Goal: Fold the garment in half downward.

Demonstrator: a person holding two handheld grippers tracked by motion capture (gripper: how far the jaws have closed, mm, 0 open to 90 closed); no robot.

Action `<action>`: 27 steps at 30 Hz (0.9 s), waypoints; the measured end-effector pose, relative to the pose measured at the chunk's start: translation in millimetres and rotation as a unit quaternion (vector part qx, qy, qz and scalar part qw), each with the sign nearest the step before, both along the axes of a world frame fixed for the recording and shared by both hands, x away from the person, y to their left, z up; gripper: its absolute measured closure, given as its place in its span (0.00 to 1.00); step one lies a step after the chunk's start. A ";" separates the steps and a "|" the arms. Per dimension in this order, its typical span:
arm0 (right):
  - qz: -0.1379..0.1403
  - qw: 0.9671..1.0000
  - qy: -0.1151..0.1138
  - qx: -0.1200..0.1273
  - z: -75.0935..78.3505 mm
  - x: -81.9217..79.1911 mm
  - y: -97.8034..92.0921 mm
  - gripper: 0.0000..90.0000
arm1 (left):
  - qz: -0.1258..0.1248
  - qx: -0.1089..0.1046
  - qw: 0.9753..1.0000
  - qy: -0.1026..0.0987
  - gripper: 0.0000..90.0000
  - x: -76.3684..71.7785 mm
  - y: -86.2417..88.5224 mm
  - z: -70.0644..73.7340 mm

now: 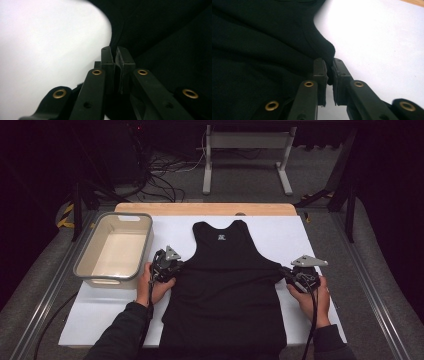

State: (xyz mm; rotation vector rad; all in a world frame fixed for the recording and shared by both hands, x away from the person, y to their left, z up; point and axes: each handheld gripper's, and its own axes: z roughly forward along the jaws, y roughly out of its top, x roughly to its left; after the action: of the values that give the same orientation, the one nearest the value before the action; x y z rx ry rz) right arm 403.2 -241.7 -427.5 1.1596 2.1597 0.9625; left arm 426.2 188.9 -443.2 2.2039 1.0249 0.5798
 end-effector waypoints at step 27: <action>0.029 0.998 -0.021 0.049 -4.4 -4.5 11.7 0.60 | -0.057 -0.059 0.991 -0.108 0.55 -48.9 0.8 32.8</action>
State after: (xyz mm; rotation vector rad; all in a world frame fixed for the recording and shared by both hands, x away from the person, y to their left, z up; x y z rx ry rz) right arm 398.6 -230.1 -431.9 1.1162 2.1435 1.1190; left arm 377.3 189.7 -410.4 2.0290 0.7957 0.6717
